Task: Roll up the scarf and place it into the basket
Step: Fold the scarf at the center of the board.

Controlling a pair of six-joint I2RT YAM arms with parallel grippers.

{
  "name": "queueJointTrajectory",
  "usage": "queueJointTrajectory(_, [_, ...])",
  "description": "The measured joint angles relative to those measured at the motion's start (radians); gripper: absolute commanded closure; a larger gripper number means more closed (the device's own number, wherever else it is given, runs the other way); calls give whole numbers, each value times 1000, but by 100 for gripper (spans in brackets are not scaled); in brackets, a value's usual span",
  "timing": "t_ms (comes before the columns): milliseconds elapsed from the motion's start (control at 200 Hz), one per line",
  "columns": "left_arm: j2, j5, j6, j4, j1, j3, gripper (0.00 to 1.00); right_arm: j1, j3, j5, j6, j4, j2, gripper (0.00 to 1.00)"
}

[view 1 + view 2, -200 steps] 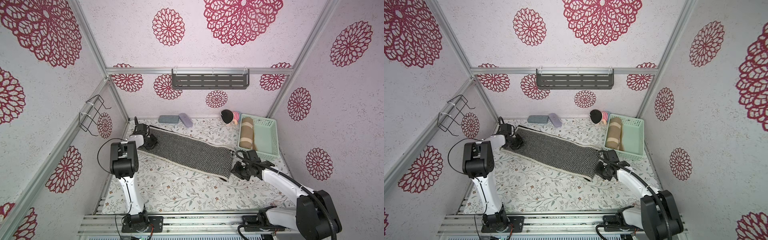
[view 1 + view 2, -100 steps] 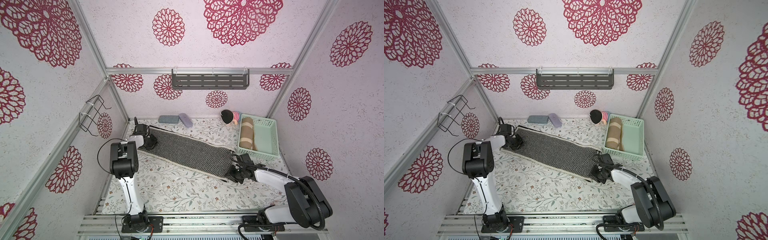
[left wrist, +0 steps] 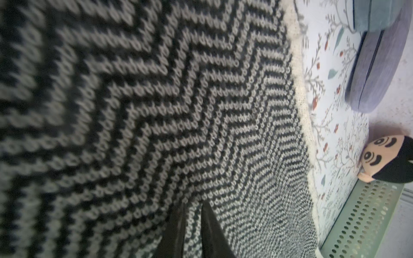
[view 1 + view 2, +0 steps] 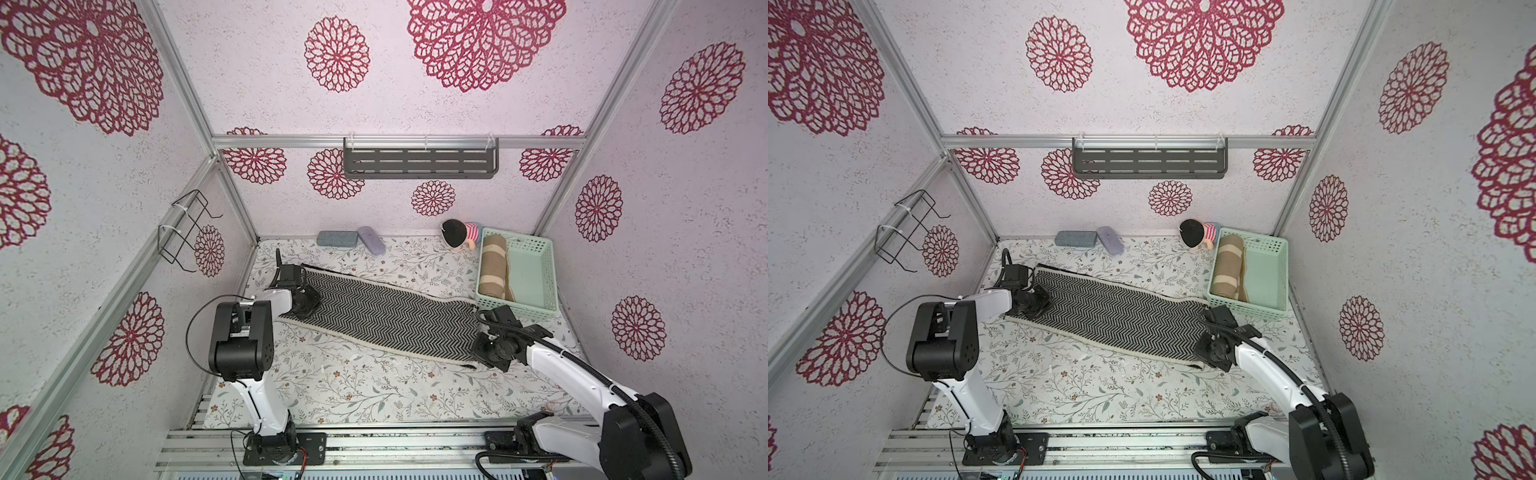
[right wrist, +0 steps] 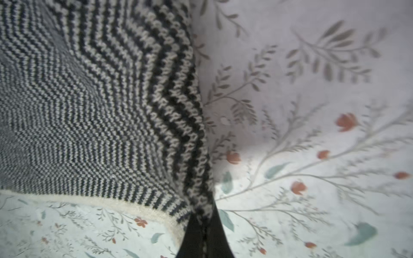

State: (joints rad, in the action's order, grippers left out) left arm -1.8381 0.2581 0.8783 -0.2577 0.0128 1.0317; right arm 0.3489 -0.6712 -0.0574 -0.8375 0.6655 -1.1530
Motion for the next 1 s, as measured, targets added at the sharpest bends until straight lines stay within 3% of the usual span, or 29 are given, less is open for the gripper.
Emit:
queueJointTrajectory(170, [76,-3,40,19,-77,-82,73,11,-134,68,29,145,22,100])
queueJointTrajectory(310, [129,7,69,24,-101,-93,63,138,-376,157,52,239,-85,100])
queueJointTrajectory(575, [313,-5,68,-6,-63,-32,34,441,-905,167,133,196,-574,100])
queueJointTrajectory(701, [397,-44,50,-40,-13,-34,1,506,-1133,97,176,137,-826,100])
queueJointTrajectory(741, [418,-67,47,-55,0,-39,2,518,-1193,74,185,122,-898,100])
queueJointTrajectory(786, [441,-96,40,-75,11,-47,2,527,-1245,43,194,108,-963,94])
queueJointTrajectory(886, [471,-143,21,-119,16,-68,3,530,-1308,-15,205,93,-1068,66])
queueJointTrajectory(996, [470,-172,-15,-159,3,-72,3,520,-1308,-47,229,98,-1091,56])
